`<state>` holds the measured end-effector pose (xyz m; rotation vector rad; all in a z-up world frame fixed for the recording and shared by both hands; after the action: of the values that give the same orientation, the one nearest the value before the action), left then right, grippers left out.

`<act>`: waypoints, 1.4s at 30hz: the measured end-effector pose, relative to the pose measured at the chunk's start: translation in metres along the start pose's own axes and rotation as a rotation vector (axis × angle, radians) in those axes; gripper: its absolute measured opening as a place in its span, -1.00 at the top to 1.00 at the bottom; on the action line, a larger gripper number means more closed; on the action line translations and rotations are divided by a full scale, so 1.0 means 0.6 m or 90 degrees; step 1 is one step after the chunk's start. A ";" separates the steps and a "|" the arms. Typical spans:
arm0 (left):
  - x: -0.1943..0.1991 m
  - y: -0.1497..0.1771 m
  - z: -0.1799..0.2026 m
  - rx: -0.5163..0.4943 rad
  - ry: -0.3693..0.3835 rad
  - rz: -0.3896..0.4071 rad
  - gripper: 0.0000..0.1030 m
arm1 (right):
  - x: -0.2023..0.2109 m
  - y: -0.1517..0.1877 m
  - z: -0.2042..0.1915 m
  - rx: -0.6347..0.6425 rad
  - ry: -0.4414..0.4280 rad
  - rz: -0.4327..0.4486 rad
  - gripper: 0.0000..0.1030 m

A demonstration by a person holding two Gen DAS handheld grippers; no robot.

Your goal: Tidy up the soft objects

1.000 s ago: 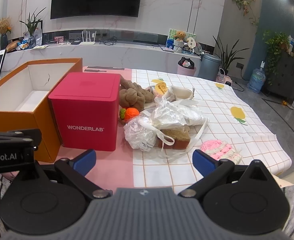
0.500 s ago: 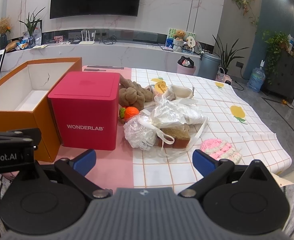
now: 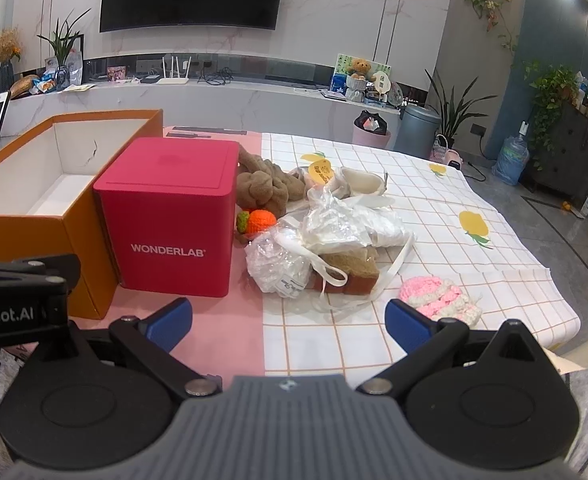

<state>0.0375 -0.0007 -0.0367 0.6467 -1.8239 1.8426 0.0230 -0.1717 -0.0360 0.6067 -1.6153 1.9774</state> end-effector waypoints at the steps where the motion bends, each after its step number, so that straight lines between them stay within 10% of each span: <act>1: 0.000 0.000 0.000 0.001 0.000 -0.001 -1.00 | -0.001 0.000 0.000 -0.001 0.000 0.000 -0.95; 42: 0.001 -0.082 0.049 -0.063 0.034 0.034 -1.00 | 0.008 -0.035 0.089 -0.089 0.035 -0.013 -0.95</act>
<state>0.0681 -0.0299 0.0021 0.5132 -1.9013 1.7722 0.0336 -0.2204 -0.0069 0.5081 -1.6900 1.8321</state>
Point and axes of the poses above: each gripper's, at about its wrist camera, not at the fingertips, and x roughly against the way its jaws point, z to its right, y to its underside, the point moved 5 cm from there along -x, roughly the way its jaws point, and after that the axes turned 4 degrees about x, right-handed, at the moved point
